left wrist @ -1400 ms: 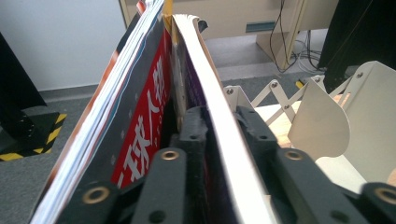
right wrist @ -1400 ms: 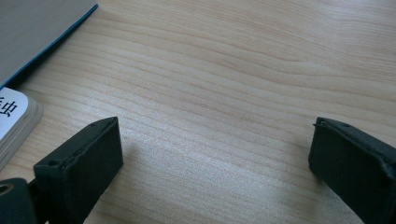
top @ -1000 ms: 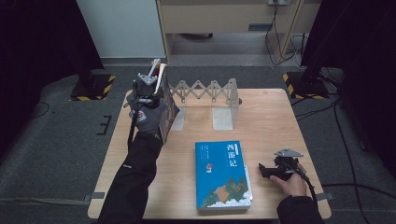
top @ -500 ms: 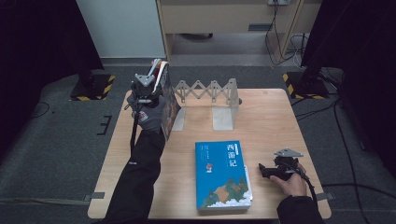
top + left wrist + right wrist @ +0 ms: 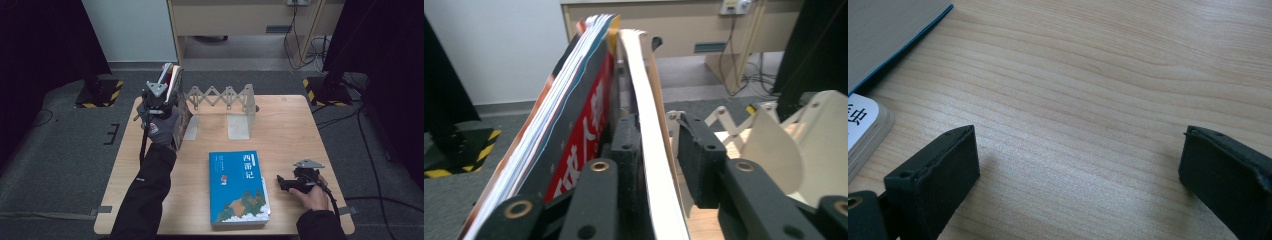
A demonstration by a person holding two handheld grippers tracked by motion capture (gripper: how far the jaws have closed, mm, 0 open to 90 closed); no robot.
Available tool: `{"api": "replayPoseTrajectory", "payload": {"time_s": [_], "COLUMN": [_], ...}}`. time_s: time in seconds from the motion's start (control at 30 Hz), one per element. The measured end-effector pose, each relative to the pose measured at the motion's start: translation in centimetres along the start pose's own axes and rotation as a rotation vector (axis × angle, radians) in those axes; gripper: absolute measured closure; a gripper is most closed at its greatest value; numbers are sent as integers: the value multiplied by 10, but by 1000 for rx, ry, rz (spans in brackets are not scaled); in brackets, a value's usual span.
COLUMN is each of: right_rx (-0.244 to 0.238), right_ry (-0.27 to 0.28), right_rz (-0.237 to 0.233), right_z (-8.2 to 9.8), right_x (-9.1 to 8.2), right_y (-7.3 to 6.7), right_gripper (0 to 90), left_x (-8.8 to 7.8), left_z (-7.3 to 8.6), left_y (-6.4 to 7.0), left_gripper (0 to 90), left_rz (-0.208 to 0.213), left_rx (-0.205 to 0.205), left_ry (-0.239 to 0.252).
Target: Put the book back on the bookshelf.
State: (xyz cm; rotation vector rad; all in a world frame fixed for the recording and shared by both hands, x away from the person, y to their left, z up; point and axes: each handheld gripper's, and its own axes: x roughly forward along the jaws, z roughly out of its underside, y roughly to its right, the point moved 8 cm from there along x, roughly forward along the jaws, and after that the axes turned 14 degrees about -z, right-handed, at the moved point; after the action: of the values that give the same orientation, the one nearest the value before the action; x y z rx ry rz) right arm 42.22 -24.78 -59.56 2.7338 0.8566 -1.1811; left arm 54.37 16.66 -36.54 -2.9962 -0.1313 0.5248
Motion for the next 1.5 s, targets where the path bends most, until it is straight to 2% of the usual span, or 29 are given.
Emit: {"api": "replayPoseTrajectory", "payload": {"time_s": [0.1,0.3,0.4,0.53,0.6,0.77,0.87,0.97,1.0,1.03,1.13,1.2,1.23,1.27,1.33,1.4,1.43,1.47,1.5], "right_rx": [0,1,1,3,3,3,4,3,3,3,4,3,3,3,3,4,6,6,5], "right_ry": [0,0,0,-1,-1,-1,1,-1,1,1,-1,2,1,1,1,1,1,1,1], "right_rz": [0,-1,0,-2,-1,-1,-1,-3,-2,-2,-2,-1,-2,-2,-2,-3,-6,-6,-6], "right_z": [0,0,0,0,0,0,0,0,0,0,0,0,0,0,0,0,0,0,0], "right_x": [0,0,0,0,0,0,0,0,0,0,0,0,0,0,0,0,0,0,0], "right_y": [0,0,0,0,0,0,-1,-1,-1,-1,-1,-1,-1,-1,-1,-1,-1,-1,-1], "right_gripper": [31,31,31,31,31,31,31,31,31,31,31,30,30,30,30,29,27,27,25], "left_x": [-5,-14,-11,-12,-16,-23,-29,-36,-41,-41,-49,-53,-56,-61,-62,-68,-71,-71,-74], "left_z": [-1,-3,0,1,-3,-9,-13,-17,-20,-20,-22,-22,-22,-21,-20,-16,-12,-12,-10], "left_y": [1,1,-1,-4,-4,-7,-8,-7,-6,-6,-4,-3,-2,1,2,4,6,6,7], "left_gripper": [667,656,656,642,630,592,576,561,557,547,540,528,522,510,501,485,471,463,463], "left_rz": [0,-26,-44,-40,-31,-39,-27,-4,19,19,62,68,87,122,137,198,224,224,247], "left_rx": [13,77,94,81,67,63,54,40,25,25,7,13,6,-18,-27,-60,-65,-65,-71], "left_ry": [8,35,19,26,46,70,86,96,106,106,108,115,116,107,105,94,88,88,84]}}
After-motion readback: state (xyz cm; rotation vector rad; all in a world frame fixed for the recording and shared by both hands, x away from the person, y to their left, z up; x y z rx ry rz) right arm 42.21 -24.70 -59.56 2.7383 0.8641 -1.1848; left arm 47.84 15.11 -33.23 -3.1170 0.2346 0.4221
